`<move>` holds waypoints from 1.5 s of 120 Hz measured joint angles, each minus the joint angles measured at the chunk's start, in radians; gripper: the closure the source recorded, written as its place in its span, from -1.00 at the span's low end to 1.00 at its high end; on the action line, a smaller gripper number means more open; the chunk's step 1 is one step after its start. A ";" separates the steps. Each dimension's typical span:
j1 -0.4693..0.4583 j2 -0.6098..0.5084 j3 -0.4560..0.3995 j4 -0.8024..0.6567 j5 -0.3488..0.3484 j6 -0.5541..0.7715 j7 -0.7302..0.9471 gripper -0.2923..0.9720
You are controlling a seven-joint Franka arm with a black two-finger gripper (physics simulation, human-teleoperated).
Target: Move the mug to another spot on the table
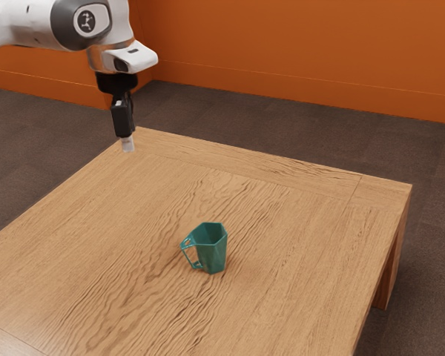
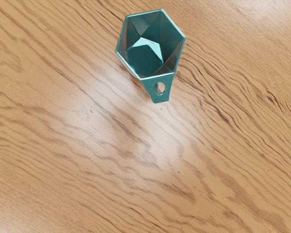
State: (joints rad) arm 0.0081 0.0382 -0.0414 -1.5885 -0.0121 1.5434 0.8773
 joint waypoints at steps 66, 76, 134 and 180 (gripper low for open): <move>0.010 -0.116 -0.023 -0.275 -0.048 0.147 0.011 -0.54; -0.017 -0.118 -0.024 -0.337 -0.058 0.227 0.011 -0.54; -0.030 -0.021 -0.024 -0.591 -0.179 0.619 0.003 -0.54; -0.044 0.117 -0.025 -0.554 -0.226 0.722 0.006 -0.54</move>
State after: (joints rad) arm -0.0362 0.1556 -0.0663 -2.1427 -0.2381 2.2658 0.8832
